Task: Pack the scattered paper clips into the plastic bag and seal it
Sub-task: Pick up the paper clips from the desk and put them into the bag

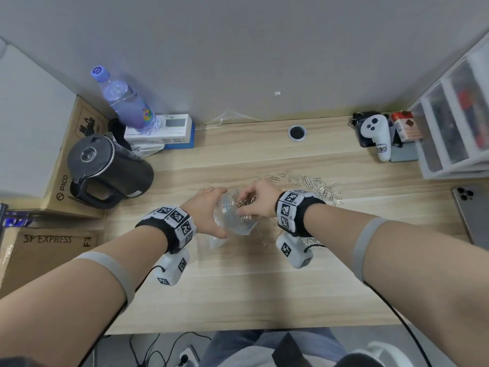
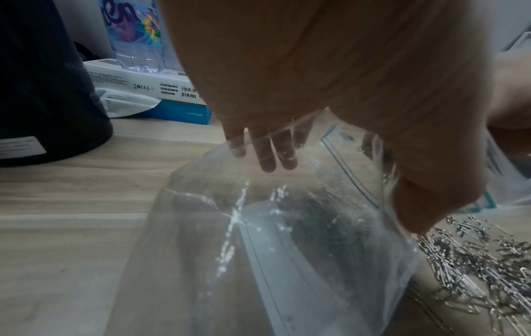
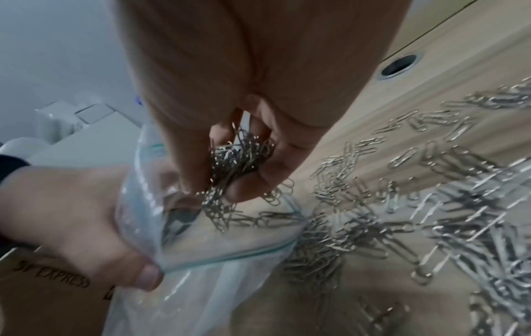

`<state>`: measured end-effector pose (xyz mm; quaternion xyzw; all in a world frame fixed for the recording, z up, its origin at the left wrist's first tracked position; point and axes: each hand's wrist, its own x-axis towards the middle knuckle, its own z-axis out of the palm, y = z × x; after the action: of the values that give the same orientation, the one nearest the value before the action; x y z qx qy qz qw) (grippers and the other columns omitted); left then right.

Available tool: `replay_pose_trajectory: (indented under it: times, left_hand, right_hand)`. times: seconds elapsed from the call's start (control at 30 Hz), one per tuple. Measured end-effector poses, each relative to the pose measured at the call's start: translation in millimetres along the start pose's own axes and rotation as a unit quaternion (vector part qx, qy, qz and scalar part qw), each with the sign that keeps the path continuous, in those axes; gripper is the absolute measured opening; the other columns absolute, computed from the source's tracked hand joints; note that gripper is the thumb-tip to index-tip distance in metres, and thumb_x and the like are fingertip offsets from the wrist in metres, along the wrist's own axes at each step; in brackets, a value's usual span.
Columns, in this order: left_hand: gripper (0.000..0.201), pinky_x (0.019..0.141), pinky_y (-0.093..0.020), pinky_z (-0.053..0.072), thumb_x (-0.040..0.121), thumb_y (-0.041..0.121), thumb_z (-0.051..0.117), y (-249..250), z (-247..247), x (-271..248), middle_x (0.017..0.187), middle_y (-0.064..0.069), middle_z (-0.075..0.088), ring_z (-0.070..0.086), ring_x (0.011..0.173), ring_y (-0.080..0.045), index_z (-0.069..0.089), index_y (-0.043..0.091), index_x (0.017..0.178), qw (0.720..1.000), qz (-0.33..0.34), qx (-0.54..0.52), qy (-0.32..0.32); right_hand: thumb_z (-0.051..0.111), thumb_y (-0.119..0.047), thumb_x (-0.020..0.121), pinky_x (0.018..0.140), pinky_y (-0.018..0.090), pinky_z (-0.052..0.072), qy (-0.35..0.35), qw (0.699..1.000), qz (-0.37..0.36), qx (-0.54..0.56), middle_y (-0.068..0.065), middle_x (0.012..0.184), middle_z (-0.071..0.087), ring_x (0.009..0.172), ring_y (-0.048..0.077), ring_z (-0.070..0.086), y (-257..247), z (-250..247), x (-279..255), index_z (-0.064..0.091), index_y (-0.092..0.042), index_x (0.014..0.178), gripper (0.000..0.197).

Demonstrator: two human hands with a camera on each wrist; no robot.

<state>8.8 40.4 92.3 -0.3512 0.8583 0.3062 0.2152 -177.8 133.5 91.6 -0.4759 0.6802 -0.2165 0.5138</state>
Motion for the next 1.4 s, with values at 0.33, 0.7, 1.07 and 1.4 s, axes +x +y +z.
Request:
replay_pose_trajectory:
  times: [0.33,0.7,1.07,1.4]
  left_hand:
    - [0.099,0.092,-0.035,0.052,0.048,0.038,0.082,4,1,-12,0.121,0.002,0.056,0.057,0.107,-0.019,0.042,0.018,0.136,0.998,0.005,-0.063,0.008]
    - [0.093,0.089,-0.025,0.047,0.056,0.026,0.087,1,0,-25,0.117,0.009,0.051,0.054,0.106,-0.013,0.04,0.022,0.137,0.998,0.002,-0.068,0.008]
    - [0.097,0.094,-0.027,0.046,0.057,0.028,0.087,7,1,-18,0.12,0.008,0.051,0.053,0.107,-0.014,0.039,0.02,0.14,0.999,0.0,-0.032,-0.014]
    - [0.095,0.094,-0.029,0.047,0.056,0.026,0.087,3,7,-20,0.12,0.005,0.053,0.054,0.11,-0.016,0.04,0.022,0.139,0.999,-0.027,-0.023,-0.019]
  right_hand:
    - [0.073,0.002,0.076,0.089,0.03,0.055,-0.087,0.993,-0.005,0.083,0.001,0.095,0.073,0.094,0.018,0.069,-7,20,1,0.071,-0.021,0.092,0.028]
    - [0.063,-0.012,0.084,0.071,0.035,0.061,0.047,0.995,0.09,0.019,0.005,0.101,0.072,0.074,0.021,0.069,18,-8,-13,0.069,-0.025,0.096,0.019]
    - [0.054,-0.044,0.088,0.1,0.046,0.036,0.193,0.917,0.294,-0.19,0.014,0.134,0.036,0.126,0.035,0.033,109,-65,-32,0.044,-0.012,0.129,0.053]
    - [0.052,-0.038,0.083,0.102,0.046,0.038,0.16,0.94,0.2,-0.226,0.013,0.13,0.037,0.123,0.034,0.034,114,-46,-28,0.047,-0.015,0.131,0.053]
